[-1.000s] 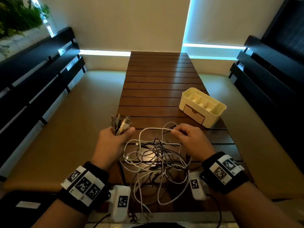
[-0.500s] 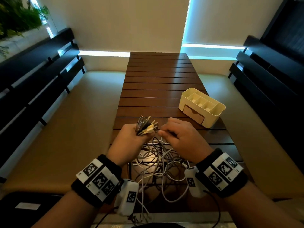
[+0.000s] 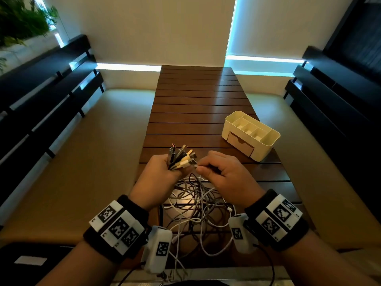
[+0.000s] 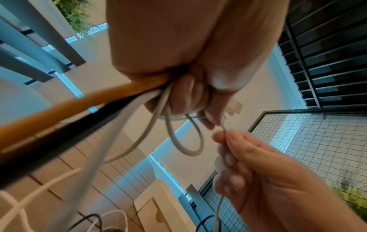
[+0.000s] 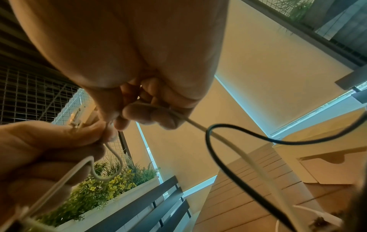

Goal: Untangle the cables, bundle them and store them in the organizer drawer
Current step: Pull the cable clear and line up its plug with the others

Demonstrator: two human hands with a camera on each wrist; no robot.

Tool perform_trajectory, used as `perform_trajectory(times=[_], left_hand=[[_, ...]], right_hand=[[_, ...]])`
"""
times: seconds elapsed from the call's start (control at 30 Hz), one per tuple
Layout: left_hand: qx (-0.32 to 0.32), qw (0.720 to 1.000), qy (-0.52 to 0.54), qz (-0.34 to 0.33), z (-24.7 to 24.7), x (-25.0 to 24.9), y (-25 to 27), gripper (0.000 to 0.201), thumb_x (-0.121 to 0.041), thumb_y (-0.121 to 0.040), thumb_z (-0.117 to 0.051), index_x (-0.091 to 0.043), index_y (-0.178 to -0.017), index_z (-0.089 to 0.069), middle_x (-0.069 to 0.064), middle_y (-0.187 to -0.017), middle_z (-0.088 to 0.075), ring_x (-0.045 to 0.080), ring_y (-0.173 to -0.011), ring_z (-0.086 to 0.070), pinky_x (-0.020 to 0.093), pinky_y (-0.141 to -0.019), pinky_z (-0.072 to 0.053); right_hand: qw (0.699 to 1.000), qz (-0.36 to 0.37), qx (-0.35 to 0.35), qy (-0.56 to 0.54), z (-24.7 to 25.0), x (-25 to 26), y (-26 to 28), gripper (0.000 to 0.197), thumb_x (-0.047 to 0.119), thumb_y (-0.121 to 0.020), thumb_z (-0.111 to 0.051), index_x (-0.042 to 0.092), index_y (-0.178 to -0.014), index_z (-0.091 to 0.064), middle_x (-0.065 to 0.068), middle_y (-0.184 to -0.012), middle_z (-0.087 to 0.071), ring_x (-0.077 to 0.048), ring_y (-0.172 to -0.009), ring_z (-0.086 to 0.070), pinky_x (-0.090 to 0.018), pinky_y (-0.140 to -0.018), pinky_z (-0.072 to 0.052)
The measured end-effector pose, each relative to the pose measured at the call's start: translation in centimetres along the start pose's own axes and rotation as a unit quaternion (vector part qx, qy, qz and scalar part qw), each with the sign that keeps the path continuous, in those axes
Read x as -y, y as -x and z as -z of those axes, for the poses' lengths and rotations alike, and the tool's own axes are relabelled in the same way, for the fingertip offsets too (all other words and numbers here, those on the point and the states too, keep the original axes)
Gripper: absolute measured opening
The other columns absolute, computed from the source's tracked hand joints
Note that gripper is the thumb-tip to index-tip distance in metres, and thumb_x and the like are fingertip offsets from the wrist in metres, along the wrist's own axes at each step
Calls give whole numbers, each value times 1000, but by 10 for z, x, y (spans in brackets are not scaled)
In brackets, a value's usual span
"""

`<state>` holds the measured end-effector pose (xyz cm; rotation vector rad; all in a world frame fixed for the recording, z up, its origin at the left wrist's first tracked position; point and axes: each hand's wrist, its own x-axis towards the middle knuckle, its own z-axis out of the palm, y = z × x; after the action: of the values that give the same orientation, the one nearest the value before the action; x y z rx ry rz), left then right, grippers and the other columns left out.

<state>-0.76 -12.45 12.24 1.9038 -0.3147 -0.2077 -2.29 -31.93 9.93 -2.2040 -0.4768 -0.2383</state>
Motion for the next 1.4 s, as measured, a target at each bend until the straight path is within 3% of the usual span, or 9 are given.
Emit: perform_trajectory(times=[0.2,0.33,0.47,0.63,0.73,0.97,1.1,1.27,1.4], left_hand=[[-113,993,23,7,13,-3,-4,18,-23,-92,-67,-22,-74,-63,-17,-46,-52,1,-45,-42,27,-53,-33],[-55,997,-4,55,15,7,-1,19,-22,-92,-68,-22,-73,-66,-16,-44,-49,0,-39,-39,28,-51,-33],[36,989,-114,89,14,10,0,17,-22,-89,-70,-15,-73,-70,-5,-54,-59,3,-48,-46,27,-55,-39],[-76,996,-42,27,11,-3,-4,10,-23,-90,-69,-17,-83,-72,-13,-52,-56,0,-45,-43,24,-51,-36],[-110,993,-17,-26,10,-12,-4,12,-26,-89,-71,-15,-87,-73,2,-70,-66,4,-58,-51,20,-55,-41],[81,984,-155,32,-9,-9,-5,20,-29,-94,-61,-19,-77,-64,4,-76,-66,12,-61,-51,34,-62,-47],[20,985,-171,21,-5,-5,-7,27,-24,-93,-63,-17,-68,-62,2,-65,-60,8,-53,-45,31,-57,-40],[-82,994,-74,21,12,-6,-7,18,-18,-92,-67,-10,-76,-69,0,-58,-54,1,-42,-39,16,-45,-34],[-155,984,63,55,30,-4,-7,10,-18,-92,-66,-13,-85,-72,-8,-54,-59,6,-45,-40,28,-50,-35]], right_hand=[[993,-115,25,-18,-6,-19,10,14,29,-99,-54,32,-88,-61,8,-76,-60,-3,-65,-54,-19,-60,-41],[988,-153,-15,-4,3,-28,7,11,28,-100,-53,27,-96,-63,7,-83,-60,-1,-71,-54,-20,-63,-43],[993,-111,-31,41,17,-30,0,9,25,-98,-57,28,-97,-66,12,-90,-58,-2,-81,-55,-19,-70,-44],[987,-74,78,120,5,-38,0,15,27,-97,-57,22,-104,-69,15,-97,-53,-3,-91,-51,-25,-80,-45],[980,-55,103,164,-4,-37,2,21,30,-98,-55,21,-111,-69,9,-103,-55,-8,-96,-50,-26,-81,-44],[990,5,33,138,-1,-19,-6,16,24,-97,-55,18,-103,-68,7,-94,-52,-11,-82,-52,-24,-69,-43],[991,19,23,130,-3,-20,-3,10,25,-94,-60,19,-100,-65,7,-93,-53,-10,-80,-51,-22,-69,-43],[986,-72,51,143,-3,-51,11,12,30,-93,-62,22,-101,-63,15,-100,-49,-4,-87,-51,-21,-79,-47],[960,-178,76,204,7,-90,23,9,18,-94,-59,18,-101,-65,5,-102,-57,-17,-94,-56,-34,-84,-49]])
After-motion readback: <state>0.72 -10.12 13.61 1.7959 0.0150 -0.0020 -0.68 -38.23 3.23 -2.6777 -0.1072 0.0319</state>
